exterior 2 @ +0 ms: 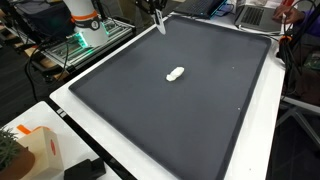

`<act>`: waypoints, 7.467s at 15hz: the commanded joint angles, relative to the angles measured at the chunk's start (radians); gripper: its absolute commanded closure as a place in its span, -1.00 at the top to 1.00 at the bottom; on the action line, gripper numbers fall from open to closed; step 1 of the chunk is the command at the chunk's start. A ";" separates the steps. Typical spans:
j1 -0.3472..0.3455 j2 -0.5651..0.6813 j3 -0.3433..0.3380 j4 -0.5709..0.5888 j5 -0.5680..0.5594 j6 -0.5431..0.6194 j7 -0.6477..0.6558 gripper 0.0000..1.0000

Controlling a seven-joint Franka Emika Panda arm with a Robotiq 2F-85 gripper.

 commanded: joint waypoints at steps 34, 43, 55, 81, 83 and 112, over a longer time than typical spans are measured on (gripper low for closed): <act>0.140 -0.072 -0.110 0.122 0.301 -0.313 -0.427 -0.98; 0.111 0.025 -0.105 0.285 0.293 -0.488 -0.415 -0.14; -0.022 -0.055 -0.080 -0.109 -0.115 0.030 -0.469 1.00; 0.077 0.351 -0.139 -0.037 0.049 0.498 -0.612 1.00; 0.053 0.344 -0.129 -0.036 0.015 0.467 -0.580 1.00; 0.038 0.482 -0.115 0.564 -0.017 -0.456 -0.372 1.00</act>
